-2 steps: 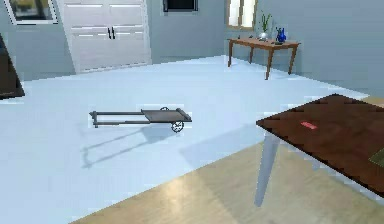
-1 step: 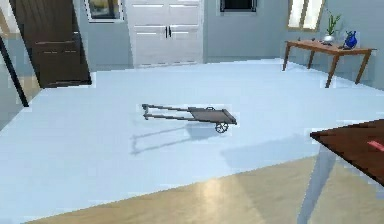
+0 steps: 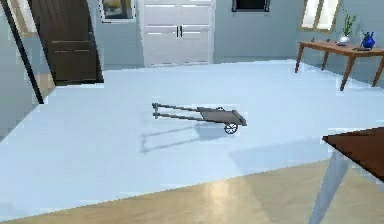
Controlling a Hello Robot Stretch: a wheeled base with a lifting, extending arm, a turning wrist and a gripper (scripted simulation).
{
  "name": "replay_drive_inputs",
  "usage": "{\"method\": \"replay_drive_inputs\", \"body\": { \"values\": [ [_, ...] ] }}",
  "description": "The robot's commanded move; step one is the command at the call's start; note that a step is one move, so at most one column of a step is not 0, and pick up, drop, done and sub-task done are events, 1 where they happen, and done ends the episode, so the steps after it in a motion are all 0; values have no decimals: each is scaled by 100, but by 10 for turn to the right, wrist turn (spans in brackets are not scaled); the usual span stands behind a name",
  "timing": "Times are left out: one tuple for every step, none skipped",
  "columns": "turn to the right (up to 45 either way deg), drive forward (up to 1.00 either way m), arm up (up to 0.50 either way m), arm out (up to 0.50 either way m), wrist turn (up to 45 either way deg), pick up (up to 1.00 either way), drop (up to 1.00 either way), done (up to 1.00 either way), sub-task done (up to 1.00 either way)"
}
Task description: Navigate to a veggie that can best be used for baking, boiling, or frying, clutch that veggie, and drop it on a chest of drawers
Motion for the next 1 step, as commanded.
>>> {"method": "replay_drive_inputs", "body": {
  "values": [
    [450, 0, 0, 0, 0, 0, 0, 0, 0]
  ]
}}
